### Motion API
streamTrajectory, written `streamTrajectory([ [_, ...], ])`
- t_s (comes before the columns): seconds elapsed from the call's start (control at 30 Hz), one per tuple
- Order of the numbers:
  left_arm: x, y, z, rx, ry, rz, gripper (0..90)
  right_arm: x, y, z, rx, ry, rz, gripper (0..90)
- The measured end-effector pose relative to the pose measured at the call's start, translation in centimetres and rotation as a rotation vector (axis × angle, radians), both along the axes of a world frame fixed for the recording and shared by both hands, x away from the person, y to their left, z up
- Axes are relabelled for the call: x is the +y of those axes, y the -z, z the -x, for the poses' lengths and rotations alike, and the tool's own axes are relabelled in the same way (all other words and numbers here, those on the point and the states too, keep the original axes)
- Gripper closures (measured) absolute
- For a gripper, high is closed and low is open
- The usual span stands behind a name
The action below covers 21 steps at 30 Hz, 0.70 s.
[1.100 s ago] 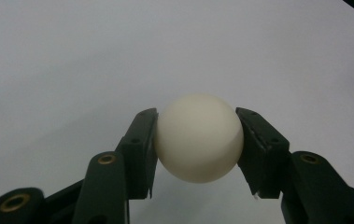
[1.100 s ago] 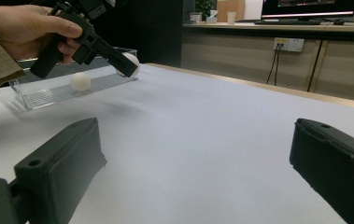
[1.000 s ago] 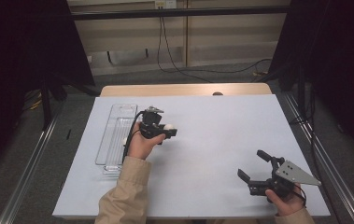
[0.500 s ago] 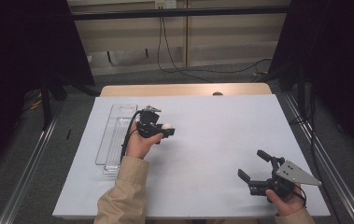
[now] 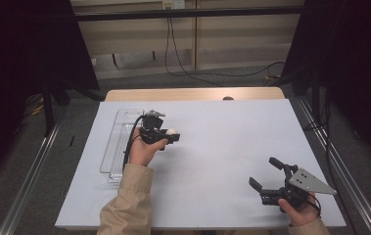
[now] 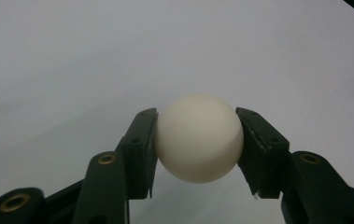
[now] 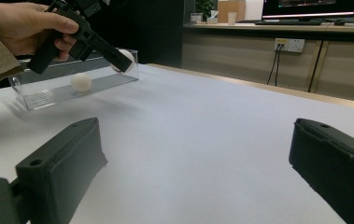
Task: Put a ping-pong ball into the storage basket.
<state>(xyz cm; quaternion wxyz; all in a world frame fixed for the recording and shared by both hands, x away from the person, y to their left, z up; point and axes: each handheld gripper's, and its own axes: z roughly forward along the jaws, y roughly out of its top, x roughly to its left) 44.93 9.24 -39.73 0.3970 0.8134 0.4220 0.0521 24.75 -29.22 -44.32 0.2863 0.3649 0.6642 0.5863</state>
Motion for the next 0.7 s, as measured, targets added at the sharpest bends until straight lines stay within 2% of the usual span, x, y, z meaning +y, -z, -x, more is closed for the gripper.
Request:
streamTrajectory([
  [0.7,0.74,-0.4,0.01,0.003,0.002,-0.001,51.2,0.01,0.0,0.0,0.001,-0.001,-0.002,2.3],
])
